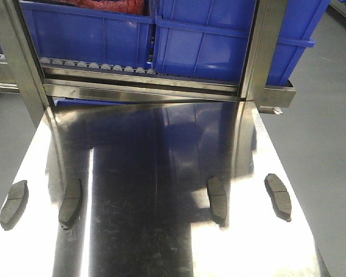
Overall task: Move and align brake pads A on conveyor
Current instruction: 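Lower the left gripper toward the brake pad nearest it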
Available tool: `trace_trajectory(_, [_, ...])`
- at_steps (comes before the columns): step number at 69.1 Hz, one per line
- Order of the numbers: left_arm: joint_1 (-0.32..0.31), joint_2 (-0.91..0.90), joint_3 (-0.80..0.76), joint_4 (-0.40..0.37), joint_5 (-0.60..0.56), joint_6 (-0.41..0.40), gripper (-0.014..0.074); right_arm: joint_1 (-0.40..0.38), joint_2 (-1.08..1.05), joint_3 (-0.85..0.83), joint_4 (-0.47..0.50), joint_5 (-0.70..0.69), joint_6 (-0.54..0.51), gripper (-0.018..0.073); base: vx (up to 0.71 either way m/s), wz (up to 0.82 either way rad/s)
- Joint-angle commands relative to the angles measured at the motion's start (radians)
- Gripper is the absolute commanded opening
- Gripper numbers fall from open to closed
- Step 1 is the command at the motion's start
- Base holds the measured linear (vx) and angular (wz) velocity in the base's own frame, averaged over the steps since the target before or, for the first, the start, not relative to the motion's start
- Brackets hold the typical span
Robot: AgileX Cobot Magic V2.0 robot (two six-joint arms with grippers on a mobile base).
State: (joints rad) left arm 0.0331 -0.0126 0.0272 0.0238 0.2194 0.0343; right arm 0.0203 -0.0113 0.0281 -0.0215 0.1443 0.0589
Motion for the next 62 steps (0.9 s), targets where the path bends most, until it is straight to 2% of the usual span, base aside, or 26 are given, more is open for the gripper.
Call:
trace_trajectory(1, [-0.004,-0.014,0.025,-0.007,-0.072,-0.003,-0.0005,0.002,-0.015,0.004,-0.002,-0.075,-0.004,-0.0009,0.0,0.0])
trace_trajectory(62, [-0.004,-0.014,0.025,-0.007,-0.073,-0.003,-0.0005,0.002,-0.015,0.004,-0.002,-0.075,-0.004,-0.0009,0.0,0.0])
